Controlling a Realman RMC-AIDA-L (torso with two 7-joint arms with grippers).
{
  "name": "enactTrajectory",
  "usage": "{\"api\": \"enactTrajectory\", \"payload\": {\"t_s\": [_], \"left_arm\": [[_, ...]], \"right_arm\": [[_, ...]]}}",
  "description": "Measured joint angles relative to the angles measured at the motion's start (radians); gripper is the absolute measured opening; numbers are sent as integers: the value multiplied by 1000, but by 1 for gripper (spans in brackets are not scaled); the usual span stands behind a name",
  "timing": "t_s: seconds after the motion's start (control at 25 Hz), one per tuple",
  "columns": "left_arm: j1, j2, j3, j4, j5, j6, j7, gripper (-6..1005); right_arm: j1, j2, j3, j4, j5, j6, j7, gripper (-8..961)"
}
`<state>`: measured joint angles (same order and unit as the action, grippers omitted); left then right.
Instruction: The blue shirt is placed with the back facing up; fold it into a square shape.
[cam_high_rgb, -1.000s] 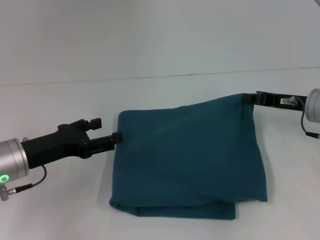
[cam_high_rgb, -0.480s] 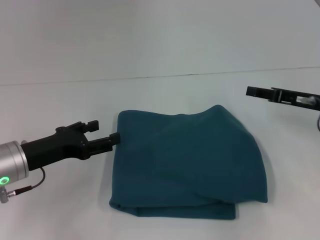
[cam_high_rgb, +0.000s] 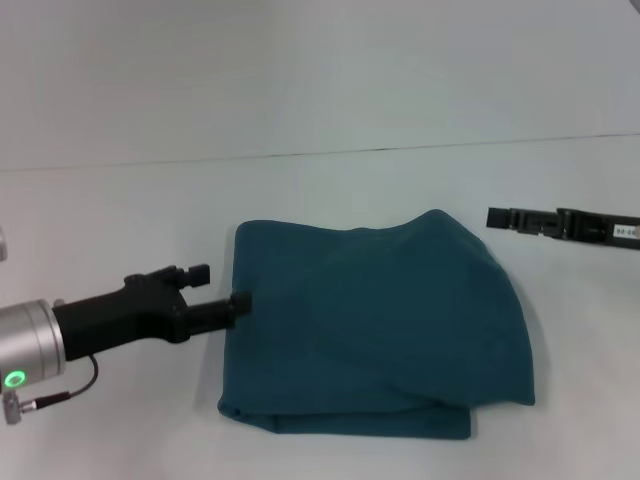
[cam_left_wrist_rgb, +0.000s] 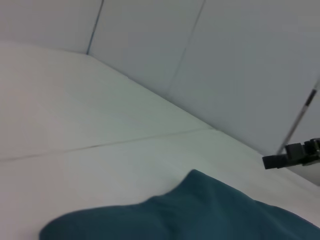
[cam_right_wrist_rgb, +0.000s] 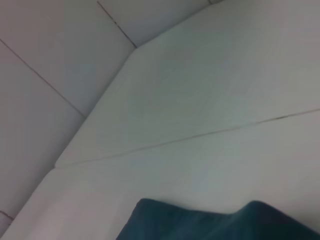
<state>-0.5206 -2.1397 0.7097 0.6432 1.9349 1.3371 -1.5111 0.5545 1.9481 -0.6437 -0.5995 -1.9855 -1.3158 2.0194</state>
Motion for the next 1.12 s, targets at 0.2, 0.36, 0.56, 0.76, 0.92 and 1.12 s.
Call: {"api": "enactTrajectory", "payload": {"t_s": [0.2, 0.36, 0.56, 0.76, 0.92, 1.12], "left_arm": [[14, 0, 1, 4, 31, 69, -2, 886], [21, -6, 9, 5, 50, 78, 0, 886], [32, -9, 23, 5, 61, 82, 3, 885], [39, -9, 25, 8, 88, 117, 4, 886], [40, -10, 25, 10, 108, 133, 5, 886], [41, -12, 25, 9, 111, 126, 6, 885]], "right_arm": [[-16, -7, -1, 7, -18, -50, 3, 870], [-19, -1, -1, 11, -34, -61, 2, 871], [-12, -2, -1, 15, -93, -82, 27, 870], [-19, -15, 2, 6, -120, -152, 53, 868], [-38, -27, 7, 6, -121, -219, 53, 866], [-62, -31, 2, 11, -124, -257, 43, 866]]}}
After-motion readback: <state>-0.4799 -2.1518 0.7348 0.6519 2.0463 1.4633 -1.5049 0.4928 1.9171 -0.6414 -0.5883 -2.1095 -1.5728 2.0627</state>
